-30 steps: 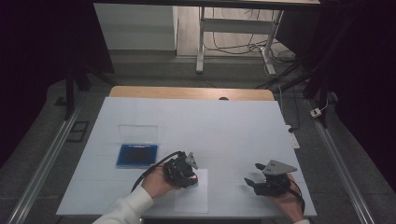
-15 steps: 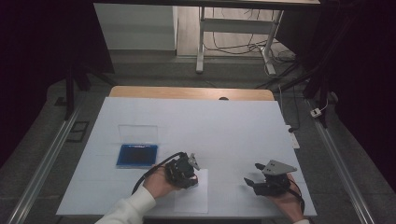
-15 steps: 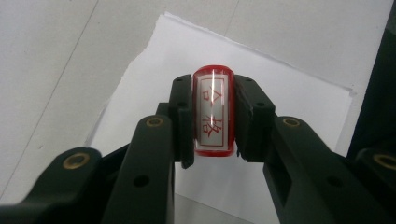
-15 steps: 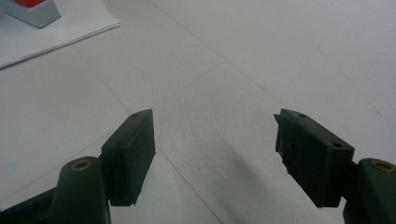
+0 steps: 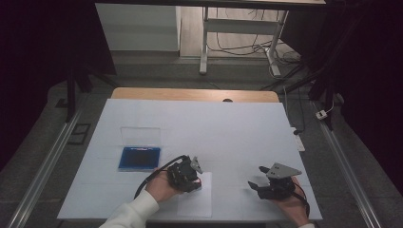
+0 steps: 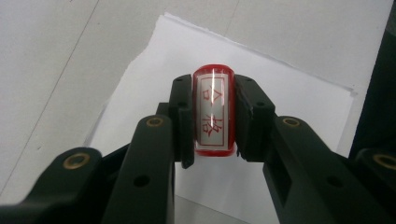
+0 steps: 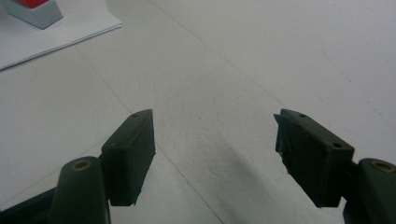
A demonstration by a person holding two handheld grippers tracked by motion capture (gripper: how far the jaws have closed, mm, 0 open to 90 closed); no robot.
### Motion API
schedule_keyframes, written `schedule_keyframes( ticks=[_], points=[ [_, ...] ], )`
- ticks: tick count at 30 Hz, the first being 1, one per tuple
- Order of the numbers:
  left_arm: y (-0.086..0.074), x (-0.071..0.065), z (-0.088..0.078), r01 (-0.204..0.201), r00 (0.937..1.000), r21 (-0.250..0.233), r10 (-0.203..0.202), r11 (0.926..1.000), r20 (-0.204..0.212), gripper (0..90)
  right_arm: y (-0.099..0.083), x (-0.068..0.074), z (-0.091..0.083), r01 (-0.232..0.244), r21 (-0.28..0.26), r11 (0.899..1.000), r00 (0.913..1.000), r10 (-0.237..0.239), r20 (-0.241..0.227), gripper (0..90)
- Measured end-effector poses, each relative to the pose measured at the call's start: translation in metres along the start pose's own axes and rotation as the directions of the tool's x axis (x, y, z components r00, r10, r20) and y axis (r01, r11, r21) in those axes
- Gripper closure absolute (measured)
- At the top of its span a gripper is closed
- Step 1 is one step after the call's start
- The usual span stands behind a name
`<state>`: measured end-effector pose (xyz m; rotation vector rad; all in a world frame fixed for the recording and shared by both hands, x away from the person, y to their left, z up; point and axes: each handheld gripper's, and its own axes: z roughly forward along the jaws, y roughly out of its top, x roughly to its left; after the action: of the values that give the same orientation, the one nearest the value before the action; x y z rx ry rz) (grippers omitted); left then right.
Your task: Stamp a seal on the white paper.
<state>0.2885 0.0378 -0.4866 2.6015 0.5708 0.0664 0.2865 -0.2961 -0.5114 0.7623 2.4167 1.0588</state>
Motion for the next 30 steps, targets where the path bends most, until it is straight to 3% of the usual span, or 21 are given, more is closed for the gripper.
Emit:
schedule_keyframes(
  ticks=[25, 30],
  points=[
    [-0.0013, -0.0007, 0.0004, -0.003, 1.0, -0.007, 0.003, 1.0, -0.006, 70.7, 0.001, 0.0006, -0.0018, 0.002, -0.004, 1.0, 1.0, -0.002, 0.009, 28.1],
    [0.0027, -0.0042, -0.0001, -0.015, 0.9995, 0.019, 0.015, 0.9997, -0.029, 70.5, 0.0002, -0.0003, -0.002, -0.001, -0.008, 1.0, 1.0, 0.001, 0.003, 28.2]
  ],
)
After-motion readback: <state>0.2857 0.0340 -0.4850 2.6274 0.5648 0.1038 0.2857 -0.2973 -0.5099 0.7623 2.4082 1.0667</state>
